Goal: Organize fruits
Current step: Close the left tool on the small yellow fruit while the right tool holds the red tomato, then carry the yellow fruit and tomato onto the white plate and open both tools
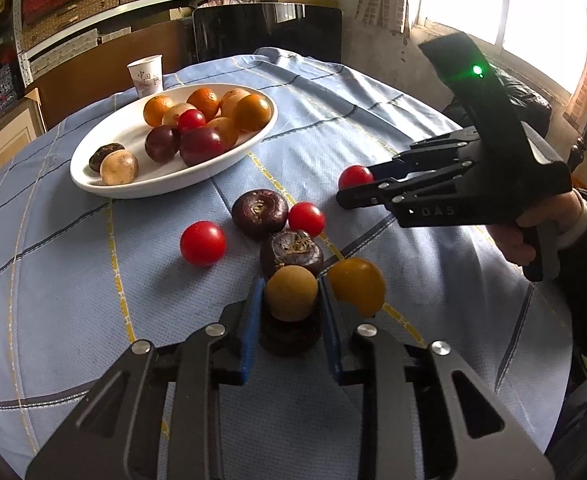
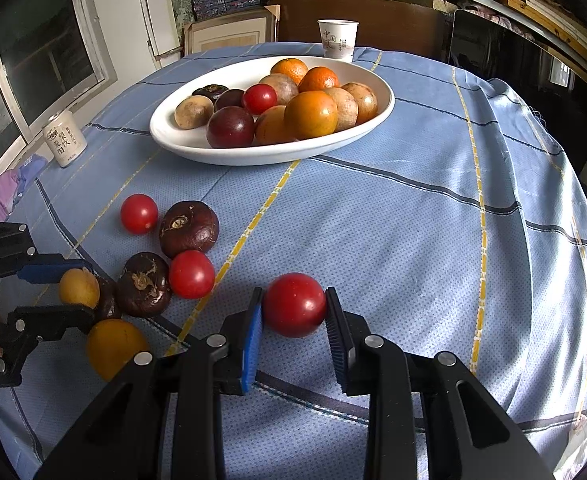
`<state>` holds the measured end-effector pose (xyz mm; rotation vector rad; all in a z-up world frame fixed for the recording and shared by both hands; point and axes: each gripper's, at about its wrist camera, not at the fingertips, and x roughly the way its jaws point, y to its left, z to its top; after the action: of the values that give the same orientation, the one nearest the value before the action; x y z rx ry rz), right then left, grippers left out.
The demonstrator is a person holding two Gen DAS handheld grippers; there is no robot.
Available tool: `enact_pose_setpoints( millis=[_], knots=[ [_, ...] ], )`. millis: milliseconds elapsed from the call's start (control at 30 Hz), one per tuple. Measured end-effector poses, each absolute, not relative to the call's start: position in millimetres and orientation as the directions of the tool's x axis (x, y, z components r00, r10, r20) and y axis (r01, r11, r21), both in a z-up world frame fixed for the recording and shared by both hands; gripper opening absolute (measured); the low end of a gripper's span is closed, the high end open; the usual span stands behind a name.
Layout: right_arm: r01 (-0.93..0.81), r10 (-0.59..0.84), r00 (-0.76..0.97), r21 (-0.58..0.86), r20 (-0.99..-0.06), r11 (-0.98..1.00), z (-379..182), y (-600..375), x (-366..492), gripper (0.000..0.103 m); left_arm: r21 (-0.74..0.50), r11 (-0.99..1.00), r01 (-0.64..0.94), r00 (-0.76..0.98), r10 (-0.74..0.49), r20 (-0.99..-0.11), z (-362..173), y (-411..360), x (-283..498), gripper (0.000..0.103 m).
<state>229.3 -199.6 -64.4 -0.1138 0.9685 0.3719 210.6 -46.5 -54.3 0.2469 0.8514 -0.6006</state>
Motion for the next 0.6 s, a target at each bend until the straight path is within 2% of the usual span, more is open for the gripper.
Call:
enact_pose_setpoints(
  millis=[267, 467, 600],
  knots=[
    [-0.345, 0.305, 0.527, 0.128, -0.793, 0.930, -59.2, -208.2, 231.9, 0.029, -0.092, 0.840, 0.534, 0.517, -0.411, -0.751, -50.1, -32.0, 221.4, 0.026],
    [-0.369, 0.339, 0.626, 0.116, -0.703, 0.922, -39.5, -204.2, 225.0, 0.029, -0.161, 0.862, 0.481, 0.542, -0.437, -0.718, -42.5, -17.3, 229.3, 0.026],
    [-0.361, 0.390, 0.677, 0.179, -0.624, 0.915, -22.8, -200.9, 240.2, 0.029, -0.171, 0.892, 0.419, 0.591, -0.411, -0.694, -29.0, -8.8, 255.2, 0.026]
  ],
)
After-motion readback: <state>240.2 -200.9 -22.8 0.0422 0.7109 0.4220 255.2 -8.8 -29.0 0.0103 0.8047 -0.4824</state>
